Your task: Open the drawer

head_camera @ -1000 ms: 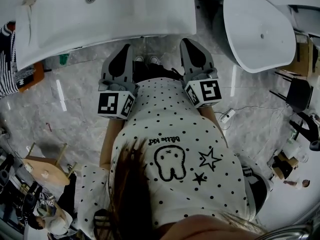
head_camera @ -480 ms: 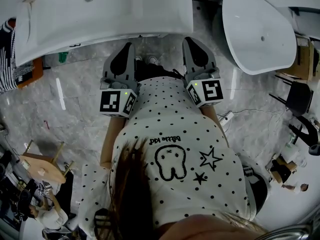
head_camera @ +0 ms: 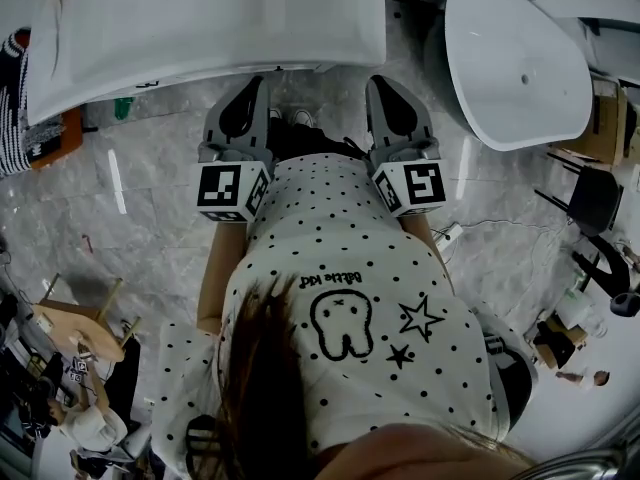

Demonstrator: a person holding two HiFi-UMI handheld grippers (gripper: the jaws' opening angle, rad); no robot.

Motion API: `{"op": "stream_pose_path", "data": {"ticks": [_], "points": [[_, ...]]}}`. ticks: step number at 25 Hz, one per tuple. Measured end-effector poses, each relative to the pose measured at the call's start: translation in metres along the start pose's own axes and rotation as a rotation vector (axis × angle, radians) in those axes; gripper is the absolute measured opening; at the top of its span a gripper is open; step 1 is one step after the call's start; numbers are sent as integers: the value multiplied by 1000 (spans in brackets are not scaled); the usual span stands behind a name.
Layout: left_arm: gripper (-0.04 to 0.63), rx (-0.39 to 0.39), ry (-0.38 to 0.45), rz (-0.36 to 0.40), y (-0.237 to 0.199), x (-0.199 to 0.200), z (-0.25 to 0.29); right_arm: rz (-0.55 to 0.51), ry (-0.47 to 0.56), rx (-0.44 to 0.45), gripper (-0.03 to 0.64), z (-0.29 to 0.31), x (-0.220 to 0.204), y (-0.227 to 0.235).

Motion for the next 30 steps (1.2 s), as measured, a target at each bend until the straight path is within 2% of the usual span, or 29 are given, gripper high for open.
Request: {"op": "stream_pose_path", "data": {"ticks": [14, 16, 17, 22, 27, 30], "points": [[11, 129, -318, 27, -53, -103, 44, 4, -89, 66, 15, -6, -27, -13], [61, 143, -359, 19, -65, -121, 52, -1, -94, 81, 15, -3, -29, -17], [63, 151, -375, 12, -71, -129, 55, -4, -99, 90, 15, -2, -30, -19], [81, 183, -416, -8, -96, -162, 79, -3, -118, 120, 15, 8, -38, -31], [101, 236, -429, 9, -120, -202, 116, 19, -146, 149, 15, 15, -50, -40], [117, 279, -446, -21, -135, -225, 134, 25, -162, 153, 15, 17, -57, -44]]}}
Point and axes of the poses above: the fingertips, and each gripper's own axes: z forward along the fingers, y to its right, x out of its top, the point moved 6 cm from there along -z, backward along the fingers, and after that the axes turned 14 degrees about -z, right-handed, at the moved point
